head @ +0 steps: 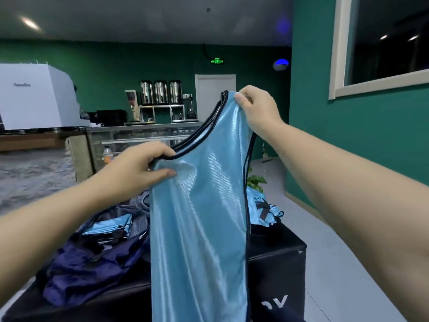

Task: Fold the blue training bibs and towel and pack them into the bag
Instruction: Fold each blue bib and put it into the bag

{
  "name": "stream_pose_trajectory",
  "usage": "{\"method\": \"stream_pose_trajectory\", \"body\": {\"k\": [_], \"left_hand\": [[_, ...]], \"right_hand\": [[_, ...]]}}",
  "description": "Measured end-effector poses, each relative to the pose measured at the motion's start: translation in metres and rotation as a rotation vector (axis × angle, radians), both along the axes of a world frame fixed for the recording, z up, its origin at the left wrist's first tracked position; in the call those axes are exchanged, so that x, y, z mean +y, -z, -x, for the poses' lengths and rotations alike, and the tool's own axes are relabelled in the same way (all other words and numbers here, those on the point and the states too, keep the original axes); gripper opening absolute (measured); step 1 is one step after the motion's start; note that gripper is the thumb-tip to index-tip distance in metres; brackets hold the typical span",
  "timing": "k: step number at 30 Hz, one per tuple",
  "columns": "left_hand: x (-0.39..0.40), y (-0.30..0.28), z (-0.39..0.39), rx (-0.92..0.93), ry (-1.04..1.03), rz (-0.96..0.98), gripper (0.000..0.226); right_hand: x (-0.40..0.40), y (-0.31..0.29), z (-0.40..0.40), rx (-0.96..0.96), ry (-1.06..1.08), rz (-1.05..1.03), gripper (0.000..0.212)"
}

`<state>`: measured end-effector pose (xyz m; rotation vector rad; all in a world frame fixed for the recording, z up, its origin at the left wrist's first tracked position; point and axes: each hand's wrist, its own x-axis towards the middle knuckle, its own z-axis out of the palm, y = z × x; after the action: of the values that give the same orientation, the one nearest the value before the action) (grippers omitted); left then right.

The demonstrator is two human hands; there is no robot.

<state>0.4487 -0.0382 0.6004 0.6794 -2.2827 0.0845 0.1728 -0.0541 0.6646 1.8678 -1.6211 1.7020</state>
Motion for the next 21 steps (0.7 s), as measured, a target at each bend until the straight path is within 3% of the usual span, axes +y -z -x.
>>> {"method": "stream_pose_trajectory", "body": {"k": [4,8,10,14,18,21], "left_hand": [[-0.028,0.032,0.003,0.174,-0.008,-0.167,0.038],[-0.069,0.068,0.000,0.379,-0.039,-0.697,0.058],[-0.091,0.093,0.001,0.425,0.013,-0.864,0.044],[-0.138,0.153,0.004,0.477,-0.089,-0.885,0.022],[-0.176,0.196,0.017,0.511,-0.141,-0.787,0.023],[-0.201,0.214,0.027,0.522,-0.213,-0.737,0.038]], "right_hand": [[-0.032,0.014,0.000,-0.031,-0.068,-0.028,0.019],[-0.073,0.044,-0.003,-0.015,-0.110,-0.107,0.020],[-0.099,0.066,-0.003,0.012,-0.108,-0.157,0.022],[-0.154,0.113,0.003,0.034,-0.115,-0.255,0.022],[-0.203,0.150,0.008,0.039,-0.119,-0.315,0.023],[-0.240,0.167,0.009,0.048,-0.113,-0.336,0.020]]}}
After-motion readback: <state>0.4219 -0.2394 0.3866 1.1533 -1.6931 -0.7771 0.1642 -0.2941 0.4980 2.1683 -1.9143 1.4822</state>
